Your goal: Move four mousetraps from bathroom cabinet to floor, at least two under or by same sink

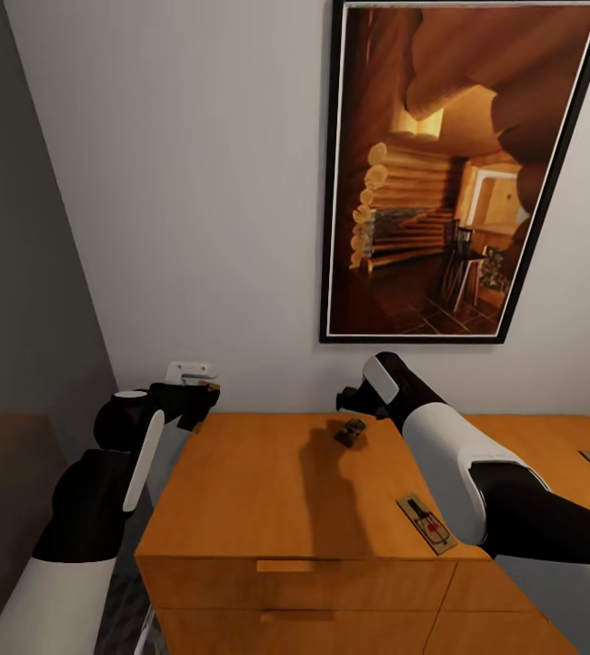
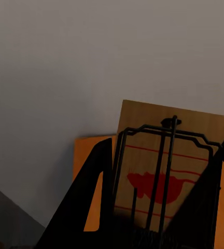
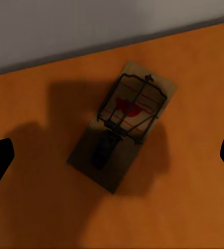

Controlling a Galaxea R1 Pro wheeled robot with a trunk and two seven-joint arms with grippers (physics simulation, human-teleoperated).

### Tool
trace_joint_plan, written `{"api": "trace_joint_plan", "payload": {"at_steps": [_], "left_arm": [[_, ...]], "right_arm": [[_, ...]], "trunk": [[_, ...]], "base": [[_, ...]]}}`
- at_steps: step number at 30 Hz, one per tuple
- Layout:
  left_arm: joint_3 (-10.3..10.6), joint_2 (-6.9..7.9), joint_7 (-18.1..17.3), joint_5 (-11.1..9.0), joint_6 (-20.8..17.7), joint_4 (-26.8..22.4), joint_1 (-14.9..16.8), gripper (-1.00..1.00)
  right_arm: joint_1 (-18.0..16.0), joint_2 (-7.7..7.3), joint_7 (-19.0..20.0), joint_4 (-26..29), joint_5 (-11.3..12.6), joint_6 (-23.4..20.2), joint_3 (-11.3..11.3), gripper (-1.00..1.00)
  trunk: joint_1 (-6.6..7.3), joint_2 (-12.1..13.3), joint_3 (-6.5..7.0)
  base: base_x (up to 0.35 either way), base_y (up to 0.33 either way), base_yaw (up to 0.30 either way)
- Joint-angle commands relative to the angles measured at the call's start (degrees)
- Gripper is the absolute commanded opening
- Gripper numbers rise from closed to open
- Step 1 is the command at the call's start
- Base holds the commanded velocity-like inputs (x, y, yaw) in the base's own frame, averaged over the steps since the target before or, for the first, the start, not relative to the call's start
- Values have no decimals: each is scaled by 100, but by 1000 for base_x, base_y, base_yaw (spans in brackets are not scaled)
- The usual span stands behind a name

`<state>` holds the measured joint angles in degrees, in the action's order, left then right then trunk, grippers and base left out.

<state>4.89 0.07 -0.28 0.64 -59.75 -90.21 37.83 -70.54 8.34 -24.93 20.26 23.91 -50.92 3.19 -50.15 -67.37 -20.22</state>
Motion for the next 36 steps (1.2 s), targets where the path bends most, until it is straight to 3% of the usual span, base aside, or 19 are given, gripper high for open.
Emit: {"api": "trace_joint_plan", "payload": {"at_steps": [1,7,10,28,36], "left_arm": [[3,1,-7,15,-25,-5,5,-100],[3,1,-9,15,-25,-5,5,-100],[3,1,-8,15,-25,-5,5,-100],[3,1,-7,15,-25,2,5,-100],[3,-2,-7,15,-25,2,5,-100]], "right_arm": [[-11,6,-46,9,33,-5,33,100],[-37,12,-47,12,37,14,33,100],[-42,15,-47,6,40,26,33,100],[-47,18,-47,-116,36,38,24,100],[-47,18,-47,-117,35,39,24,100]], "trunk": [[-23,-46,-26],[-155,-287,-134],[-155,-287,-134],[-550,-1009,-457],[-594,-1089,-493]], "base": [[0,0,0],[0,0,0],[0,0,0],[0,0,0],[0,0,0]]}}
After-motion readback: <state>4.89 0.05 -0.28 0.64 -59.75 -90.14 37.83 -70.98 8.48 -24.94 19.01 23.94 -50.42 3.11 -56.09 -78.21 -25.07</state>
